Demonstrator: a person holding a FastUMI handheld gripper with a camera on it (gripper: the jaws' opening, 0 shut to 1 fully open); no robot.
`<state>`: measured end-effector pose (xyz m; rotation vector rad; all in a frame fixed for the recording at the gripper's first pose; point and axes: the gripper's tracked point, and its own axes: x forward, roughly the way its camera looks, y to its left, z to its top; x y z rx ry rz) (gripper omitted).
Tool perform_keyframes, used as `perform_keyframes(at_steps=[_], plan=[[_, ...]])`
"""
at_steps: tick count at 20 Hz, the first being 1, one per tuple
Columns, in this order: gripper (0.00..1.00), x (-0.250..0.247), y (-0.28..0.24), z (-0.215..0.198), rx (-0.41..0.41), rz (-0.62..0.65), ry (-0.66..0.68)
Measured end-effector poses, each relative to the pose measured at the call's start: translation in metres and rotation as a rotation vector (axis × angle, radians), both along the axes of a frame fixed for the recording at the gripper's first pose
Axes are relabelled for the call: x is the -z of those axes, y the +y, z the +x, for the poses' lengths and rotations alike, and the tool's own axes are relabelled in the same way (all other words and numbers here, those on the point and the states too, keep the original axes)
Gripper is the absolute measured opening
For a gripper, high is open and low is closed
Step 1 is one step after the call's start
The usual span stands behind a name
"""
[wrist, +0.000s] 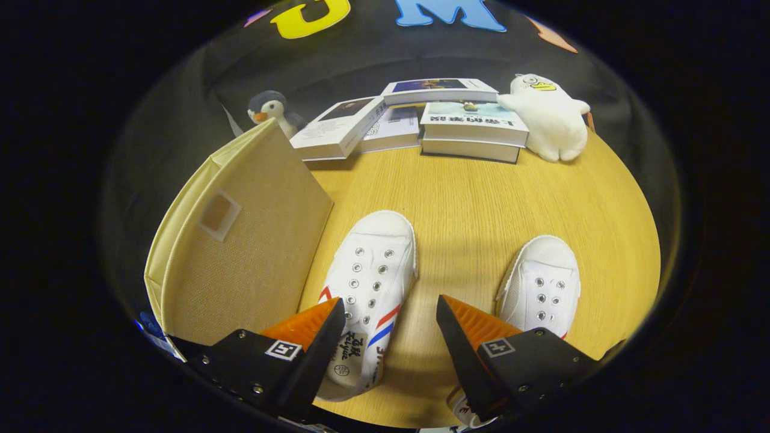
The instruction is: Open the storage box then place both shoes into the box .Put the left shoe in first, then the right shoe, with the right side of both shoes facing outward in a uniform manner.
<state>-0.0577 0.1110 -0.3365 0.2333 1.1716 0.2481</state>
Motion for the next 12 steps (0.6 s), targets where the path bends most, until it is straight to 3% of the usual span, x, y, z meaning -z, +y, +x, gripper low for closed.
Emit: perform_keyframes(at_steps=[2,3,5,9,10,11,12], plan=[[0.92,0.008,0.001,-0.003,0.003,0.008,0.030],[0.81,0.011,0.003,-0.003,0.011,0.015,0.036],[0.81,0.015,0.010,-0.004,0.021,0.060,0.059],[0.23,0.016,0.014,-0.005,0.066,0.084,0.089],[0.23,0.012,0.009,-0.004,0.095,0.082,0.085],[0.03,0.017,0.013,-0.003,0.111,0.100,0.112],[0.03,0.013,0.010,-0.006,0.123,0.105,0.117]])
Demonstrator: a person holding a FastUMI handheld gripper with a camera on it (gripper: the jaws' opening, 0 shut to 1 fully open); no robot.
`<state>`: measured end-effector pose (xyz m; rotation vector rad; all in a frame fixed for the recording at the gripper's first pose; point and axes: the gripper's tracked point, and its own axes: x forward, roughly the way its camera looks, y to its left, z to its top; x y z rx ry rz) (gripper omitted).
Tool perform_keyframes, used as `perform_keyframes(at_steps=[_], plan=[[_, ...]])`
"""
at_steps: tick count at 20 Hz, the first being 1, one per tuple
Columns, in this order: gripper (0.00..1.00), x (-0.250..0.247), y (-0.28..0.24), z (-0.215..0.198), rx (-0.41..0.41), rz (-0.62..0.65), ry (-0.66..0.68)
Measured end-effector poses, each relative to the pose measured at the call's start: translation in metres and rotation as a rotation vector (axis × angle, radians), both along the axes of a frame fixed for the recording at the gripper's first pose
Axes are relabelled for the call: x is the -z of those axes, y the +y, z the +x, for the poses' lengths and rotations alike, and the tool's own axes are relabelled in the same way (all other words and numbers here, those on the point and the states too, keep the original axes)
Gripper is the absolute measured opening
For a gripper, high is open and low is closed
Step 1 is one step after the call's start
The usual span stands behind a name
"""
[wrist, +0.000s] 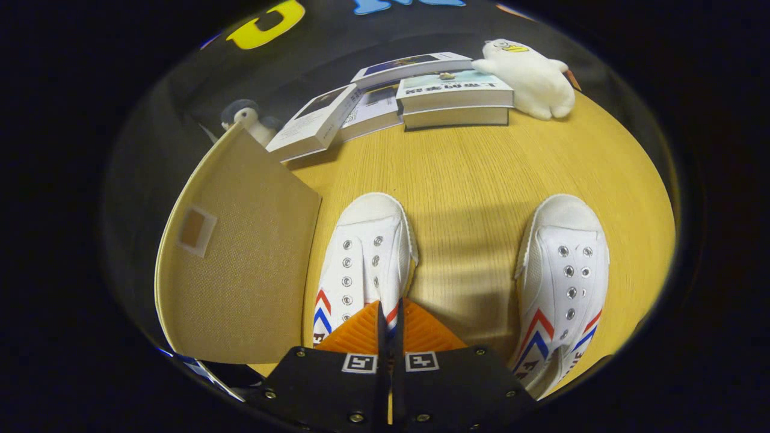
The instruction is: Open the storage box then place both shoes into the box .Put the left shoe in first, then the right shoe, with the right side of both shoes facing outward in a uniform manner.
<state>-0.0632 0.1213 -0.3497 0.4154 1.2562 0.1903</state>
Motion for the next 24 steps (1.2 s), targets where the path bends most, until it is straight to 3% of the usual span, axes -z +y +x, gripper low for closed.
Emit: perform_keyframes(at_steps=[7,13,19,24], plan=[[0.03,-0.031,0.000,0.005,0.065,0.079,-0.005],[0.03,-0.104,-0.003,0.029,0.127,0.149,-0.082],[0.03,-0.169,0.012,0.049,0.123,0.172,-0.145],[0.03,-0.194,0.047,0.061,0.101,0.204,-0.162]])
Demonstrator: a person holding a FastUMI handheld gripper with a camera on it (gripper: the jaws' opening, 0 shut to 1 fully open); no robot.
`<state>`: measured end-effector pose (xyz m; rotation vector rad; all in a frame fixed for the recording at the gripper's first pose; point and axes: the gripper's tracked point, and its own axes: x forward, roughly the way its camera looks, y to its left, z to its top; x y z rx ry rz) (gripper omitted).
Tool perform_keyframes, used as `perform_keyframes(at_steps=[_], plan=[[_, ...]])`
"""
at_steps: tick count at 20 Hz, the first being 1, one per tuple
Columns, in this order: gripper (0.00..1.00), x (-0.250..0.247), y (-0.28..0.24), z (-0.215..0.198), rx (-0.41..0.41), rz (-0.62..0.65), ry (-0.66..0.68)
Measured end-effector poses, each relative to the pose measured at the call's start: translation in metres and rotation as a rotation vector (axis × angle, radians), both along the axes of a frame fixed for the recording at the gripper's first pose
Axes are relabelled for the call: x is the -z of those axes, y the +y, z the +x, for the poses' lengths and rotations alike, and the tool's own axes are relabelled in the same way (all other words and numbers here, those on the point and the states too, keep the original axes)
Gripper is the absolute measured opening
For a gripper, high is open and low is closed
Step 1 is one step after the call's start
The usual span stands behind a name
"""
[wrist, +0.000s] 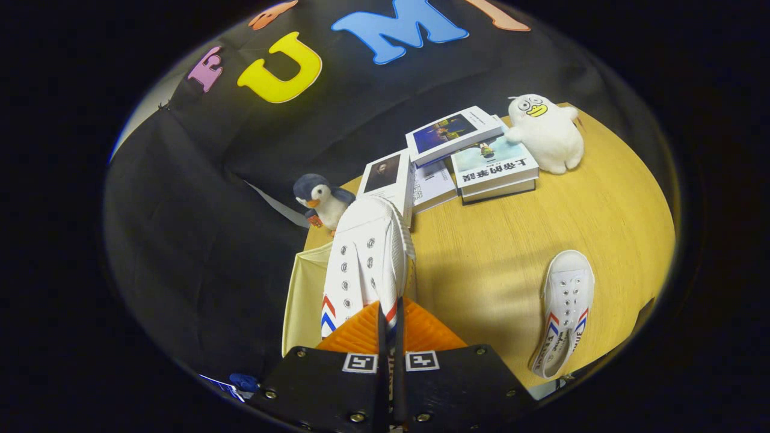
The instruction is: Open the storage box then place both shoes into the box .Put the left shoe in first, then the right shoe, with the right side of both shoes facing outward in a uniform manner.
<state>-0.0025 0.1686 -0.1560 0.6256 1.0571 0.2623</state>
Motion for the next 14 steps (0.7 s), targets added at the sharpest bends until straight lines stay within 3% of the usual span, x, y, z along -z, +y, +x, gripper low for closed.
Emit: perform_keyframes(at_steps=[14], plan=[[0.03,0.027,0.117,0.012,-0.123,-0.020,0.030]])
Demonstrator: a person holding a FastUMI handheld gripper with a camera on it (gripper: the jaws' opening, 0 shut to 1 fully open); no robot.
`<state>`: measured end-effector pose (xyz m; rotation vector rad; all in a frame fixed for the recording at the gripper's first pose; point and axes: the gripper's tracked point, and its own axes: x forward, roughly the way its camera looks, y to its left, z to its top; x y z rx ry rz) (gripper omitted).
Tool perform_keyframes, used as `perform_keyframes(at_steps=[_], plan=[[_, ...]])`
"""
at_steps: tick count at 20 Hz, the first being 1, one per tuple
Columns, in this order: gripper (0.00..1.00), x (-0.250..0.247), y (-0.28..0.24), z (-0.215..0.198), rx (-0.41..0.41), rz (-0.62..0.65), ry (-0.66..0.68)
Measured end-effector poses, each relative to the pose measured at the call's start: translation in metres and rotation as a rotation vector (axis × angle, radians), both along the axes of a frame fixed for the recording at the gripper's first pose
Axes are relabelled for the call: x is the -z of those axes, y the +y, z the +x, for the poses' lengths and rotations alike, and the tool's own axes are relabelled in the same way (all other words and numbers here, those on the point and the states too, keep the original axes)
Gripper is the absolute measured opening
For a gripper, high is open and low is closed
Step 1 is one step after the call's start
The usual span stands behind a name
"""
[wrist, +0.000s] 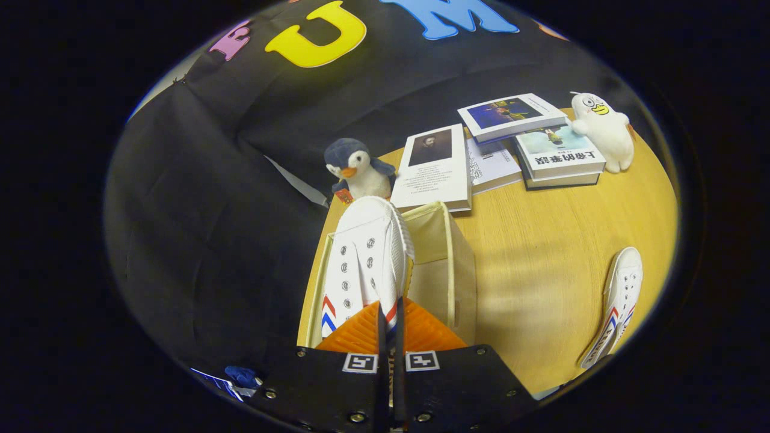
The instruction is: Open the storage box then place both shoes into the box .Put the left shoe in first, then the right shoe, with the right side of both shoes facing outward in a uniform manner.
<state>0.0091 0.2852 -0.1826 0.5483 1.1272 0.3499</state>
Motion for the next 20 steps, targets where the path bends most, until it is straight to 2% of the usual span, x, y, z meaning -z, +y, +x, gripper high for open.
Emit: perform_keyframes(at_steps=[9,13,16,19,20], plan=[[0.03,0.040,0.040,-0.009,-0.033,-0.093,0.034],[0.03,0.054,0.060,-0.022,-0.065,-0.098,0.065],[0.03,0.067,0.066,-0.023,-0.040,-0.100,0.102],[0.03,0.078,0.071,-0.022,-0.052,-0.115,0.111],[0.03,0.076,0.079,-0.023,-0.070,-0.077,0.103]])
